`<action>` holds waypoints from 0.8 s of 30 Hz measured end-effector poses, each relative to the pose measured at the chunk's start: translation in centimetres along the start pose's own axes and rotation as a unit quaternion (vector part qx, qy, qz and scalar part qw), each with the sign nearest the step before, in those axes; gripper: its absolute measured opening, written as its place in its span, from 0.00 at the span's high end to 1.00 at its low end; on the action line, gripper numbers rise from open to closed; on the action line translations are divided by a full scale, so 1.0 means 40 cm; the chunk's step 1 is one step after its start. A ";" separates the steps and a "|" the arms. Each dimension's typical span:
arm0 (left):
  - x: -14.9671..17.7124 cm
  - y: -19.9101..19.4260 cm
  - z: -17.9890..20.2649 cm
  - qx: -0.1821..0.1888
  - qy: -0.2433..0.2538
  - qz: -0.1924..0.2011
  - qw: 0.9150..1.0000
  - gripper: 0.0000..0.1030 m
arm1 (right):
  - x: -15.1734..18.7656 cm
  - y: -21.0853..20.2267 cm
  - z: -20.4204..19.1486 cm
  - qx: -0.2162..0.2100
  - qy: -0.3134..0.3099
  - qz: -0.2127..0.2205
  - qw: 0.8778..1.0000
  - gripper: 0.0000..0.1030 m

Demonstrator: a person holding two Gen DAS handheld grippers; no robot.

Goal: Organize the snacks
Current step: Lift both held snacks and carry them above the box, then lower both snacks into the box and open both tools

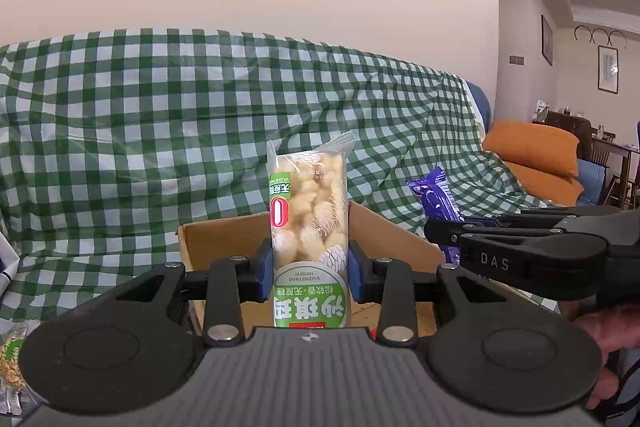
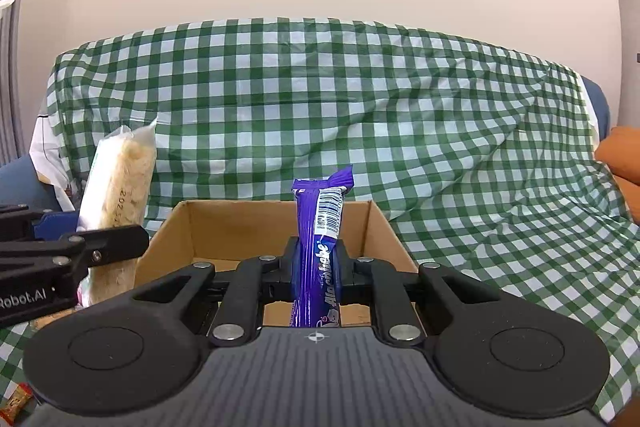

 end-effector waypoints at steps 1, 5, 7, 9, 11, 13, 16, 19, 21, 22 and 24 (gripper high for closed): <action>-0.001 0.004 0.000 0.000 -0.002 0.000 1.000 0.62 | 0.000 0.002 -0.002 0.001 0.000 0.000 1.000 0.85; -0.001 0.000 -0.008 0.002 -0.008 -0.002 1.000 0.62 | -0.001 0.006 -0.006 0.001 -0.001 -0.001 1.000 0.85; -0.001 -0.001 -0.009 0.003 -0.007 -0.002 1.000 0.62 | -0.001 0.009 -0.007 0.000 -0.002 -0.003 1.000 0.85; -0.003 -0.009 -0.010 0.002 -0.008 0.000 1.000 0.62 | -0.001 0.009 -0.011 0.000 -0.002 -0.002 1.000 0.85; -0.006 -0.009 -0.013 0.004 -0.012 0.000 1.000 0.62 | -0.002 0.008 -0.012 0.000 -0.002 -0.003 1.000 0.85; -0.008 -0.008 -0.015 0.005 -0.013 0.000 1.000 0.62 | -0.002 0.009 -0.013 -0.001 -0.003 -0.004 1.000 0.85; -0.006 -0.004 -0.013 0.006 -0.012 -0.003 1.000 0.62 | -0.003 0.010 -0.011 -0.002 -0.004 -0.004 1.000 0.85; -0.005 -0.004 -0.010 0.007 -0.009 -0.003 1.000 0.62 | -0.003 0.009 -0.008 -0.002 -0.001 -0.004 1.000 0.85; -0.003 -0.004 -0.009 0.008 -0.009 -0.003 1.000 0.62 | -0.003 0.009 -0.008 -0.001 0.001 -0.004 1.000 0.85; -0.003 -0.004 -0.008 0.008 -0.009 -0.003 1.000 0.62 | -0.002 0.009 -0.009 -0.001 0.001 -0.005 1.000 0.85; -0.002 -0.004 -0.007 0.008 -0.010 -0.004 1.000 0.62 | -0.001 0.009 -0.013 -0.001 0.000 -0.005 1.000 0.85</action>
Point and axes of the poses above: each gripper's, at about its wrist camera, not at the fingertips, and y roughly the way its jaws point, z to its right, x to its underside, the point moved 1 cm from there along y, roughly the way its jaws point, and after that the axes turned 15 degrees about -x, right-handed, at the moved point
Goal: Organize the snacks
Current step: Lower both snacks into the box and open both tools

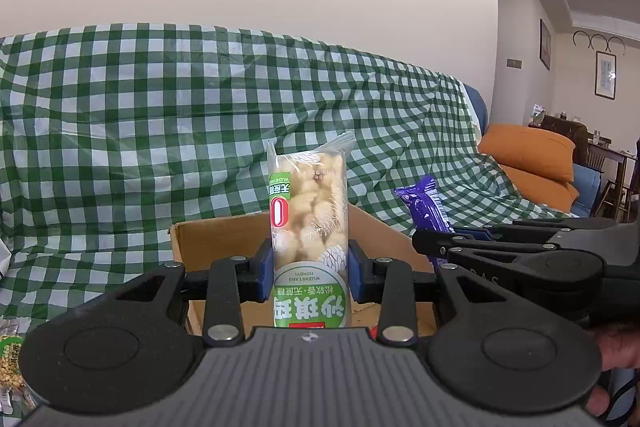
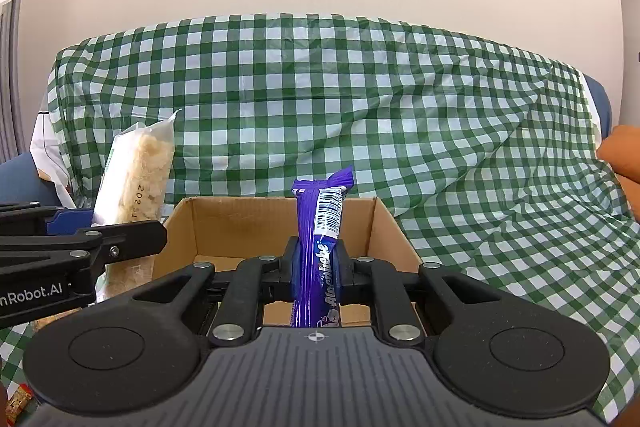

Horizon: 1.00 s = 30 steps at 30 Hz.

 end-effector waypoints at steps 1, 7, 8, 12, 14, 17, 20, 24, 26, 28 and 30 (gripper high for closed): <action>0.000 0.000 0.000 0.000 0.000 0.000 1.000 0.62 | 0.000 -0.001 -0.001 0.000 0.000 0.000 1.000 0.85; 0.000 0.000 -0.001 0.001 -0.001 0.000 1.000 0.62 | 0.001 -0.001 -0.002 0.001 0.000 -0.001 1.000 0.85; 0.000 0.001 -0.001 0.001 -0.001 0.000 1.000 0.62 | 0.000 -0.001 -0.002 0.001 0.001 -0.001 1.000 0.85; 0.000 0.002 -0.002 0.001 -0.001 -0.001 1.000 0.62 | 0.000 0.000 -0.001 0.002 0.001 -0.001 1.000 0.85; 0.000 0.002 -0.003 0.001 -0.001 -0.001 1.000 0.62 | 0.001 -0.001 -0.001 0.001 0.001 -0.001 1.000 0.85; 0.000 0.002 -0.003 0.001 -0.001 0.000 1.000 0.62 | 0.000 0.000 -0.001 0.002 0.001 -0.001 1.000 0.85; 0.000 0.003 -0.005 0.001 -0.002 0.000 1.000 0.62 | 0.001 0.001 -0.002 0.001 -0.001 -0.001 1.000 0.85; -0.002 0.002 -0.002 0.001 -0.006 0.004 1.000 0.50 | 0.001 0.004 -0.003 -0.004 0.002 -0.006 1.000 0.83; -0.005 0.004 -0.003 -0.002 -0.007 0.003 1.000 0.31 | 0.006 0.013 -0.006 -0.006 0.006 -0.020 1.000 0.81; -0.007 0.003 -0.007 -0.010 -0.009 0.005 1.000 0.31 | 0.010 0.022 -0.009 -0.003 0.005 -0.031 0.999 0.72; -0.009 0.004 -0.016 -0.014 -0.013 0.004 1.000 0.31 | 0.010 0.022 -0.012 0.001 0.003 -0.030 1.000 0.58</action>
Point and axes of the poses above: each gripper's, at about its wrist camera, not at the fingertips, and y roughly the way its jaws point, z to its right, x to its underside, the point moved 1 cm from there along y, roughly the way its jaws point, and after that the axes turned 15 degrees about -x, right-handed, at the moved point
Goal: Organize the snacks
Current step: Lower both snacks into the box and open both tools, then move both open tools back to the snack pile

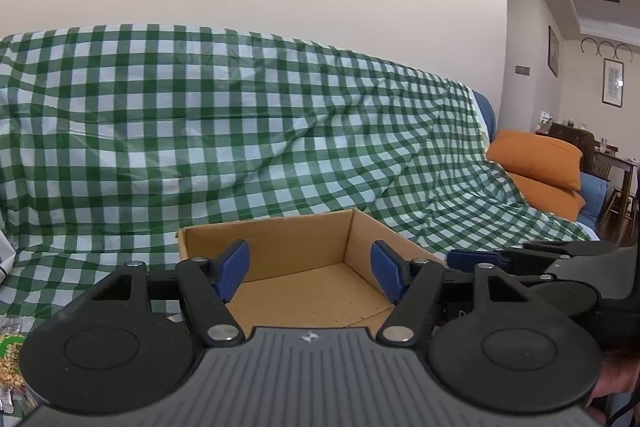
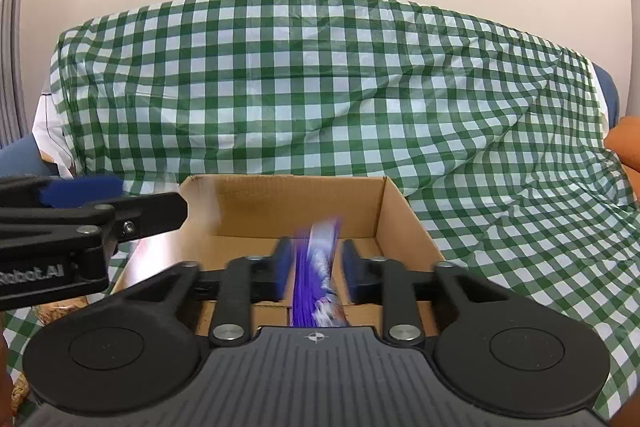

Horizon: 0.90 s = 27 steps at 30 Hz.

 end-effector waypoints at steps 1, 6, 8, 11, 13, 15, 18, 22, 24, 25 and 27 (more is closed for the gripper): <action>-0.002 0.000 -0.007 -0.005 -0.002 0.000 1.000 0.31 | 0.000 0.000 -0.001 0.002 0.001 0.001 1.000 0.55; -0.020 0.001 -0.085 -0.036 -0.015 -0.021 0.999 0.75 | 0.005 0.010 -0.006 -0.002 0.025 -0.009 1.000 0.52; -0.041 0.001 -0.160 -0.047 -0.040 -0.045 0.997 0.86 | 0.007 0.015 -0.014 -0.008 0.037 -0.013 0.999 0.52; -0.096 0.010 -0.287 -0.086 -0.063 -0.074 0.992 0.88 | 0.004 0.018 -0.037 -0.029 0.047 -0.012 0.998 0.57; -0.121 0.027 -0.371 -0.105 -0.066 -0.105 0.987 0.88 | 0.000 0.012 -0.064 -0.056 0.045 -0.004 0.997 0.69; -0.117 0.040 -0.455 -0.123 -0.067 -0.124 0.982 0.87 | -0.004 0.003 -0.108 -0.085 0.035 0.005 0.996 0.74; -0.027 0.044 -0.570 -0.163 -0.073 -0.135 0.975 0.87 | -0.009 -0.007 -0.178 -0.149 0.024 0.006 0.989 0.74; 0.048 0.064 -0.709 -0.215 -0.175 -0.238 0.931 0.88 | 0.003 0.001 -0.314 -0.250 -0.003 -0.020 0.968 0.74; 0.064 0.070 -0.742 -0.218 -0.206 -0.255 0.919 0.88 | 0.021 0.015 -0.398 -0.291 -0.026 -0.050 0.955 0.74; 0.075 0.079 -0.751 -0.222 -0.212 -0.270 0.913 0.88 | 0.033 0.027 -0.431 -0.304 -0.035 -0.068 0.949 0.74; 0.086 0.091 -0.755 -0.223 -0.222 -0.281 0.906 0.87 | 0.067 0.054 -0.501 -0.324 -0.054 -0.107 0.938 0.74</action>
Point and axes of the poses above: each gripper's, at about its wrist camera, not at the fingertips, and y roughly the way its jaws point, z to its right, x to its underside, the point moved 1 cm from there along y, roughly the way its jaws point, and after that the axes turned 15 degrees about -x, right-handed, at the moved point
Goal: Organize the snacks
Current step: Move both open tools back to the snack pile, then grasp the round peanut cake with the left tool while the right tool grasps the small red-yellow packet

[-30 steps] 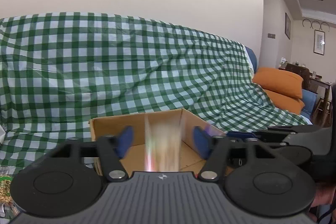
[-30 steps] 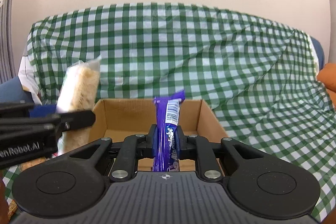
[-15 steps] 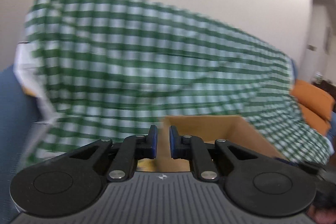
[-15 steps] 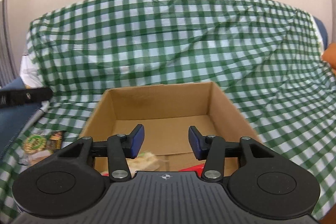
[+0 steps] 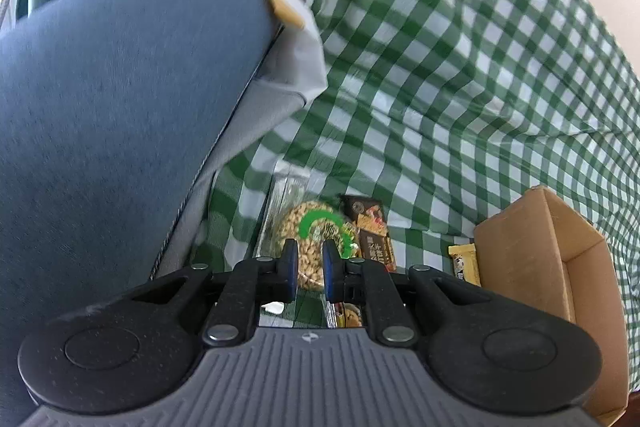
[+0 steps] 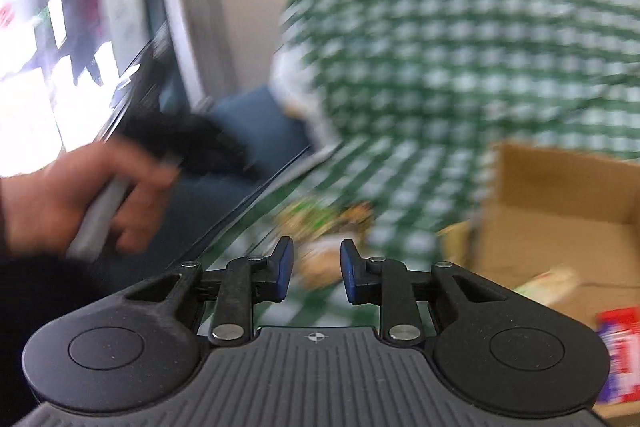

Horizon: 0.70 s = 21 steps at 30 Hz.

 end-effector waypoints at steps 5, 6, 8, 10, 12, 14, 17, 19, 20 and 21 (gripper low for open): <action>0.002 0.027 0.035 -0.024 0.019 -0.007 0.999 0.65 | 0.039 0.129 -0.026 -0.011 0.007 -0.078 0.997 0.74; 0.007 0.034 0.043 -0.031 0.024 -0.005 0.999 0.55 | 0.046 0.148 -0.025 -0.010 0.012 -0.089 0.996 0.73; 0.010 0.051 0.065 -0.046 0.037 -0.003 0.998 0.43 | 0.058 0.176 -0.020 -0.007 0.021 -0.107 0.994 0.61; 0.013 0.069 0.076 -0.059 0.045 -0.004 0.997 0.24 | 0.074 0.197 -0.014 -0.003 0.036 -0.115 0.993 0.55; 0.015 0.086 0.089 -0.068 0.054 -0.004 0.996 0.19 | 0.088 0.215 -0.006 -0.002 0.056 -0.125 0.991 0.52; 0.016 0.105 0.107 -0.077 0.069 -0.006 0.995 0.16 | 0.100 0.242 0.006 -0.003 0.073 -0.141 0.987 0.52; 0.019 0.136 0.140 -0.088 0.096 -0.008 0.991 0.16 | 0.115 0.273 0.014 -0.007 0.077 -0.161 0.984 0.52; 0.021 0.156 0.160 -0.089 0.111 -0.008 0.990 0.14 | 0.127 0.289 0.009 0.003 0.064 -0.186 0.980 0.54; 0.021 0.167 0.168 -0.091 0.117 -0.008 0.989 0.10 | 0.132 0.290 0.012 0.006 0.059 -0.194 0.979 0.63; 0.021 0.176 0.175 -0.094 0.120 -0.008 0.988 0.04 | 0.135 0.289 0.014 0.010 0.057 -0.202 0.978 0.80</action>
Point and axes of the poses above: each gripper's, at about its wrist camera, not at the fingertips, and y roughly the way its jaws point, z to its right, x to its underside, the point moved 1 cm from there along y, roughly the way its jaws point, and after that the axes turned 15 degrees about -x, right-handed, at the moved point
